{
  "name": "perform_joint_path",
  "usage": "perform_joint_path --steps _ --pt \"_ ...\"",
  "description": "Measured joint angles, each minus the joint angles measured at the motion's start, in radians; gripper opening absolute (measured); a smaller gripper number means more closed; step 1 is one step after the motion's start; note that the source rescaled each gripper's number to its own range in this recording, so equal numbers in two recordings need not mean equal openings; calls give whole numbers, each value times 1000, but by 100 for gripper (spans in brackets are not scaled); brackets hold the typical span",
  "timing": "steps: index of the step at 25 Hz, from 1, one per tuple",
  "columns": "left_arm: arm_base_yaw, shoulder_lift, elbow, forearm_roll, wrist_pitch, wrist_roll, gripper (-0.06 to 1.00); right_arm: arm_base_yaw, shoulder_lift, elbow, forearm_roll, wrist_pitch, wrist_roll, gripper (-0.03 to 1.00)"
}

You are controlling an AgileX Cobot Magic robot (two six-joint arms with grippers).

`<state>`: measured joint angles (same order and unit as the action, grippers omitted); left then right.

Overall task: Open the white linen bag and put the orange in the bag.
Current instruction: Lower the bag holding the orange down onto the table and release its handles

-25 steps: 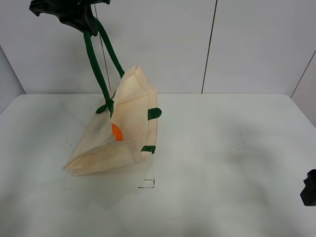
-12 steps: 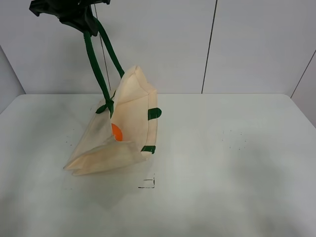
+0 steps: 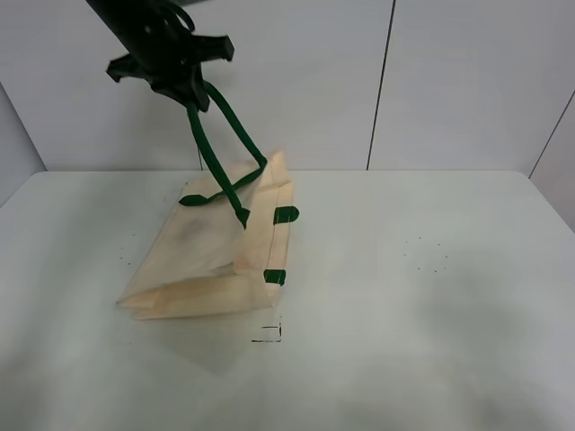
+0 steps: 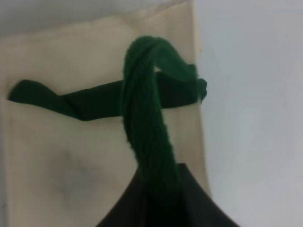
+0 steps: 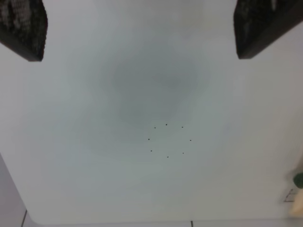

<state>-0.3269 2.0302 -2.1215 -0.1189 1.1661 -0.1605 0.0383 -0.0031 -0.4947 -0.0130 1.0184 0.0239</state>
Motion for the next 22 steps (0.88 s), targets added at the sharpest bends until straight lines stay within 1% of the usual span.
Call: perform_joint_path --steps 2,5,7,8,10,13,16,20,22 --pt "-4 62 0 -13 -25 0 13 0 0 0 0 0 0 85" --pt "-6 136 0 -27 -39 0 37 0 0 0 0 0 0 85" --pt "-6 169 0 -28 -39 0 57 0 0 0 0 0 0 85" --pt "-6 186 0 -28 -39 -1 65 0 0 0 0 0 0 85" --pt "-6 216 0 -28 -39 -8 73 0 0 0 0 0 0 85" --pt "-6 251 0 -19 -36 -9 78 0 0 0 0 0 0 85" --pt "-6 259 0 25 -36 -11 79 0 0 0 0 0 0 85" --pt "-6 259 0 153 -30 -37 79 0 0 0 0 0 0 85" --pt "3 259 0 195 -16 -51 79 0 0 0 0 0 0 85"
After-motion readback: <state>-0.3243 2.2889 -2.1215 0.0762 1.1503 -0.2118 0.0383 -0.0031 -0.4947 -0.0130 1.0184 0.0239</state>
